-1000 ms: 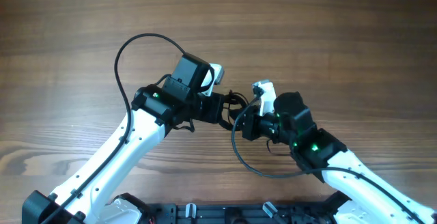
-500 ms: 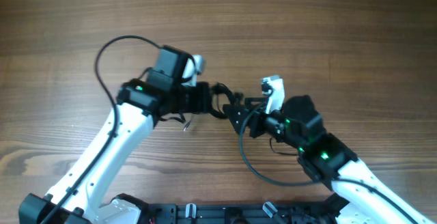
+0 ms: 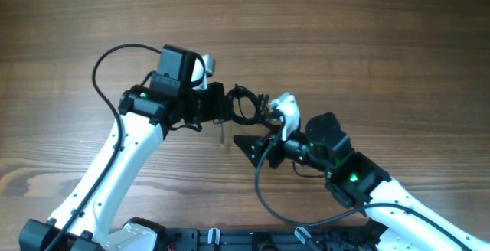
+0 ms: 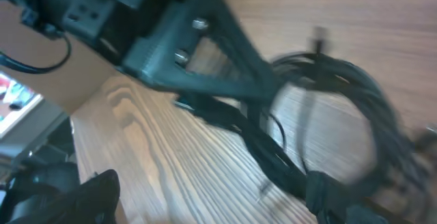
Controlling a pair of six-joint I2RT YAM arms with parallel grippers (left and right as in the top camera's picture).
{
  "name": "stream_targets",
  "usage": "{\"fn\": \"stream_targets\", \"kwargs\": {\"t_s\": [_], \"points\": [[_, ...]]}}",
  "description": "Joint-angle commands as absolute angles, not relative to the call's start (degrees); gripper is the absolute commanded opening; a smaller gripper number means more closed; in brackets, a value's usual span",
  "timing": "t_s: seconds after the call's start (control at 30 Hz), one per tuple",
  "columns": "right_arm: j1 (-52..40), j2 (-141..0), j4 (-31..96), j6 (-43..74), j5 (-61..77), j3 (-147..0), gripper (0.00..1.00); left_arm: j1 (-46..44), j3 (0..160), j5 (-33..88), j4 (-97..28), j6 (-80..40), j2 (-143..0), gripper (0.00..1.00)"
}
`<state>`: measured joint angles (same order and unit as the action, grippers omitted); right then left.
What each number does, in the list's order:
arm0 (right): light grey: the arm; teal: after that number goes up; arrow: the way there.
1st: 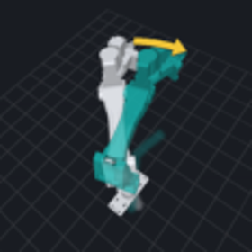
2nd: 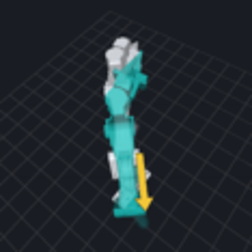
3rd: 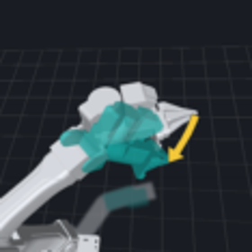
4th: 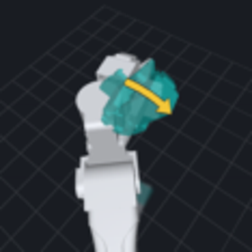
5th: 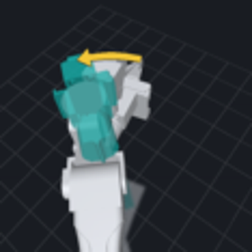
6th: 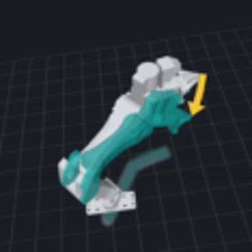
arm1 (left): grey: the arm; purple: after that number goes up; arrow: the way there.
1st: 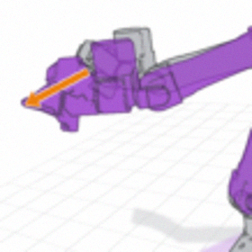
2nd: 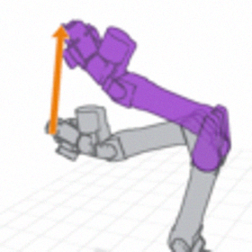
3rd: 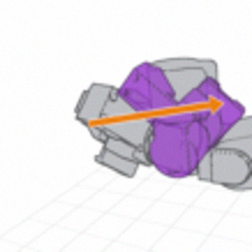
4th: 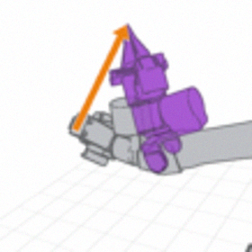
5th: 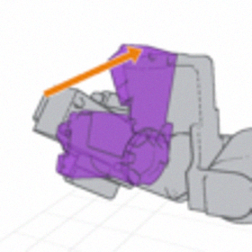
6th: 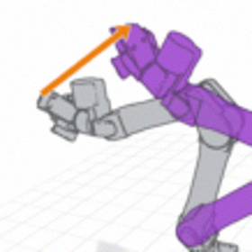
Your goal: Untangle cables
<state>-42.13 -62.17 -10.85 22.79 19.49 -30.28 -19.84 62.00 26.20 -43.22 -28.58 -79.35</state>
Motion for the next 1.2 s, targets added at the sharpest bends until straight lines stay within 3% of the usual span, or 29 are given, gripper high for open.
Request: {"fn": "stream_targets", "kwargs": {"t_s": [0.0, 0.23, 0.4, 0.63, 0.9, 1.07, 1.17], "points": [[-44.2, -66.1, -13.5, 19.0, 17.4, -31.2, 0.86, -21.6, 62.8, 28.0, -42.8, -32.8, -79.5, 0.04], [-45.3, -69.4, -14.6, 16.5, 14.0, -31.2, 0.84, -21.9, 62.8, 28.1, -42.8, -33.5, -79.5, 0.04], [-45.4, -69.4, -15.4, 13.5, 10.3, -31.2, 1.00, -22.1, 62.8, 27.9, -42.8, -34.5, -79.5, 0.04], [-50.5, -67.4, -15.4, 4.8, -2.5, -31.2, 1.00, -21.9, 62.8, 26.4, -40.7, -47.0, -79.5, 0.04], [-54.0, -56.7, -8.6, 33.9, -3.3, -31.1, 0.96, -19.7, 62.9, 22.0, -40.0, -69.1, -79.5, 0.04], [-54.0, -60.8, -8.3, 35.7, 0.3, -30.8, 0.94, -19.5, 62.9, 23.3, -40.7, -86.9, -79.5, 0.04], [-54.0, -65.8, -11.3, 29.0, 0.1, -30.8, 0.96, -19.5, 62.9, 27.0, -41.7, -93.8, -79.5, 0.04]]}}
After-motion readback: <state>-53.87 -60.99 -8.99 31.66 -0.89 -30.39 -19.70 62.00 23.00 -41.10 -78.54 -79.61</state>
